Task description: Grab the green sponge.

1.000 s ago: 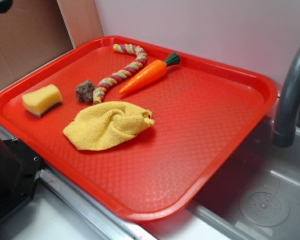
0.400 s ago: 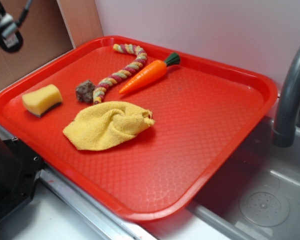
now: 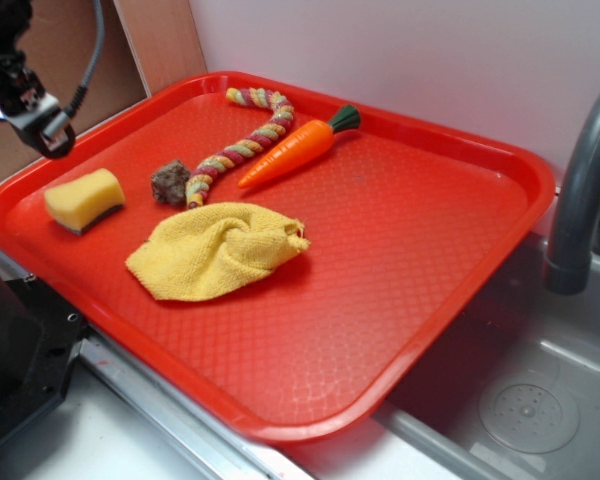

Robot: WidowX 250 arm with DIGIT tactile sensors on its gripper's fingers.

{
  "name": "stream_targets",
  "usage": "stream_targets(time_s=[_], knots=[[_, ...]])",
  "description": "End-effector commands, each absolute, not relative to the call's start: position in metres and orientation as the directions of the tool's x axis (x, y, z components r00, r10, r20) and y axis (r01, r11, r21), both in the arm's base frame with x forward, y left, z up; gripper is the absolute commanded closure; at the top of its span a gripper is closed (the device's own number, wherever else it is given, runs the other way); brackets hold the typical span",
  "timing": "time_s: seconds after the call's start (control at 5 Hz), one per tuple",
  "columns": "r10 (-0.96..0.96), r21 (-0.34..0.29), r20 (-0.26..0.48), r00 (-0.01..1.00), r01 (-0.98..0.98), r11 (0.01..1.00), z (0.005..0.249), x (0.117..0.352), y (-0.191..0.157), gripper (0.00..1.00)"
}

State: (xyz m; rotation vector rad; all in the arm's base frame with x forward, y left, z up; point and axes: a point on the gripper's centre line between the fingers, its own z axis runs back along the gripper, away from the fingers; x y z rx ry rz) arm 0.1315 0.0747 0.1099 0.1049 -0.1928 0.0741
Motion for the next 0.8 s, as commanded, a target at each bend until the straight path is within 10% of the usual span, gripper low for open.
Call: stream_targets(time_s=[0.0, 0.4, 0.6], knots=[[0.004, 0.151, 0.159, 0.987, -0.029, 0.988, 0.062, 0.143, 0.091, 0.00], [-0.039, 0.153, 0.126, 0.991, 0.019, 0.988, 0.029, 0.145, 0.091, 0.00], [-0.052, 0.146, 0.124, 0.991, 0.034, 0.989, 0.024, 0.145, 0.089, 1.00]])
